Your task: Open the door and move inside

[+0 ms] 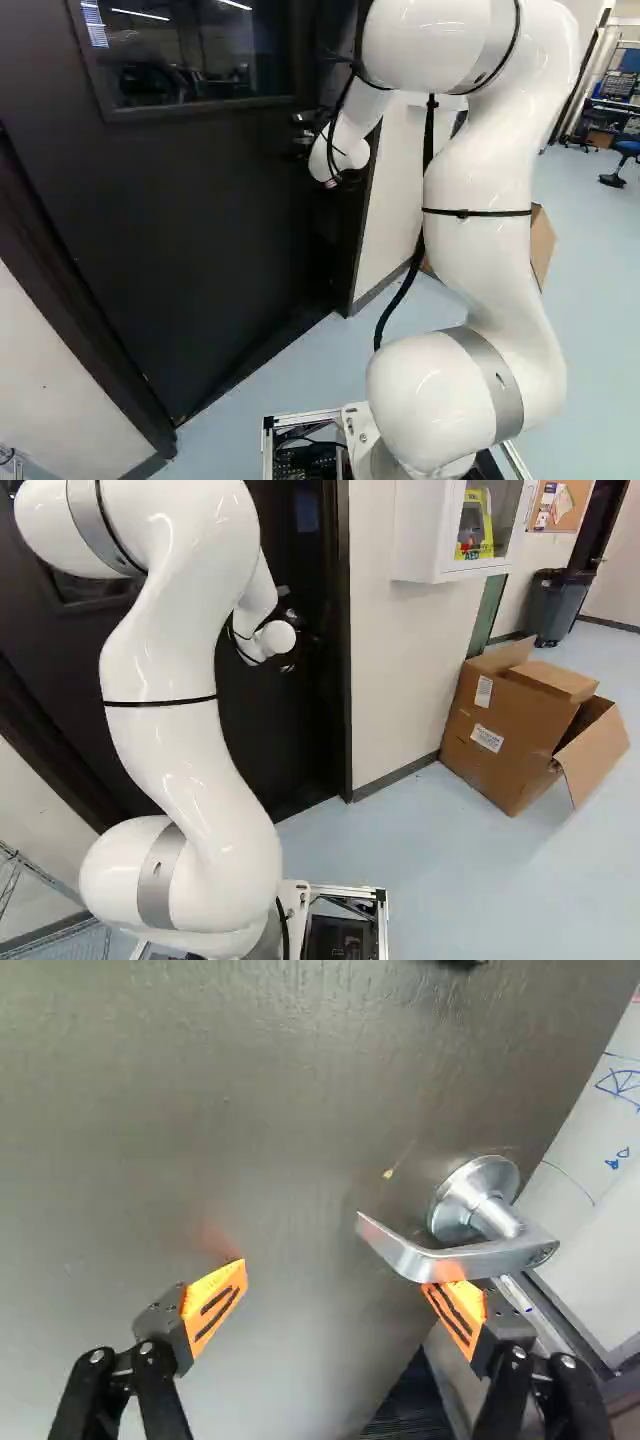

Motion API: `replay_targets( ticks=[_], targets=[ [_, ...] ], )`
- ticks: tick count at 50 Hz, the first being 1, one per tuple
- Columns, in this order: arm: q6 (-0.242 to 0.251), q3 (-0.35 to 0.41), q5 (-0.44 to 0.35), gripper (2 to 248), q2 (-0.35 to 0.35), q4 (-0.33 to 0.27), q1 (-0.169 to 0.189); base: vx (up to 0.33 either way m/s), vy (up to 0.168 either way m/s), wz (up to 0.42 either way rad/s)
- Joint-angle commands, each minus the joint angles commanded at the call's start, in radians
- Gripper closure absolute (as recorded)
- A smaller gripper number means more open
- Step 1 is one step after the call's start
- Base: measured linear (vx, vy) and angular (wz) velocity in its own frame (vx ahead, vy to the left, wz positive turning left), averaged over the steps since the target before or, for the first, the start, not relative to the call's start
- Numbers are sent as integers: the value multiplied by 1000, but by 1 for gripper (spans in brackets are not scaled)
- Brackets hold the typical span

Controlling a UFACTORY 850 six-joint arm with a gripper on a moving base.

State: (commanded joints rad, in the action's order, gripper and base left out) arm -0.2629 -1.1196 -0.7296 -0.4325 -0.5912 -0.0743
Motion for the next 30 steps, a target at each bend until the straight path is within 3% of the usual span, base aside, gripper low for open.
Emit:
replay_targets(
  ticks=[30],
  targets=[
    [0, -188, 0, 3, -147, 0, -38, 0, 0, 0]
  ],
)
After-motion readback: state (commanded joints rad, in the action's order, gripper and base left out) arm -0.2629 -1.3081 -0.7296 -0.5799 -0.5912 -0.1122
